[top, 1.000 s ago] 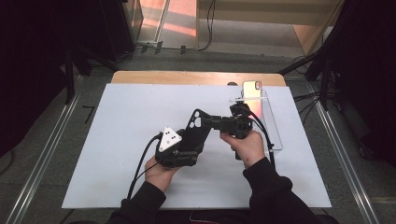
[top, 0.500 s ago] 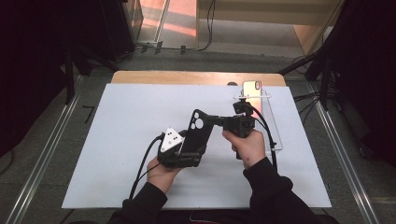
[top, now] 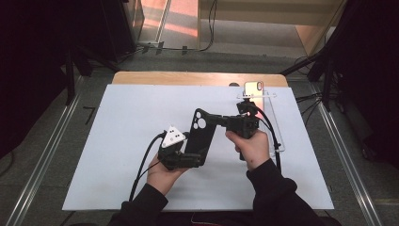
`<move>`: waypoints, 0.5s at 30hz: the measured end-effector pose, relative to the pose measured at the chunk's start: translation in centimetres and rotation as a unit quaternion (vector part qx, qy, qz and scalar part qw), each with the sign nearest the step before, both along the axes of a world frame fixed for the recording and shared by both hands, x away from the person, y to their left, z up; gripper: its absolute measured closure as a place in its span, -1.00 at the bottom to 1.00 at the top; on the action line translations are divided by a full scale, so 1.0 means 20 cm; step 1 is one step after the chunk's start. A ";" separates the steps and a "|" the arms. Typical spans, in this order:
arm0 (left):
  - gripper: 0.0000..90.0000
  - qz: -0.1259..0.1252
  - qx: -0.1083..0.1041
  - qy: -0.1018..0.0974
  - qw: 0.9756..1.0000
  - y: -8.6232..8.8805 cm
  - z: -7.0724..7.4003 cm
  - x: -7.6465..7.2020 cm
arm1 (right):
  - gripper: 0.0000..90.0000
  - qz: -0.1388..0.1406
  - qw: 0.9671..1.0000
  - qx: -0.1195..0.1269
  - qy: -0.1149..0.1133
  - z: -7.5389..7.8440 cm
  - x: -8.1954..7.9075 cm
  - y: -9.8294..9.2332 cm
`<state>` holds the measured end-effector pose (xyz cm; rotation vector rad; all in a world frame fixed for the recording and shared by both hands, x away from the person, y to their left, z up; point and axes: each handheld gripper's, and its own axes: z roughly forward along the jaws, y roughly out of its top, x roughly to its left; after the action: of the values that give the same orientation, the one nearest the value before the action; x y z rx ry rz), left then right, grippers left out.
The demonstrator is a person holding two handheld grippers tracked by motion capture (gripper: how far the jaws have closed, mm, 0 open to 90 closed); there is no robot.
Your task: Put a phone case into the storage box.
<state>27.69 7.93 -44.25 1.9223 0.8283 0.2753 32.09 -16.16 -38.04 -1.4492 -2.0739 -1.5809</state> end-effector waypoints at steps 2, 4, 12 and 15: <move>-0.72 -0.004 -0.001 0.009 1.000 0.01 0.01 0.00 | 0.72 -0.004 1.000 -0.007 -0.005 0.01 0.00 -0.01; -0.72 -0.005 0.000 0.019 1.000 0.02 0.01 0.01 | 0.72 -0.004 1.000 -0.013 -0.010 0.01 0.00 -0.01; -0.68 -0.025 0.032 0.069 0.997 0.03 0.06 0.02 | 0.71 0.009 0.996 -0.065 -0.052 0.02 -0.03 0.01; -0.67 -0.035 0.041 0.078 0.996 0.04 0.09 0.02 | 0.71 0.018 0.994 -0.079 -0.067 0.02 -0.04 0.02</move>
<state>28.19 8.77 -42.41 2.0647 0.8611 0.1193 31.22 -15.85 -37.54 -1.3793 -2.3347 -1.5717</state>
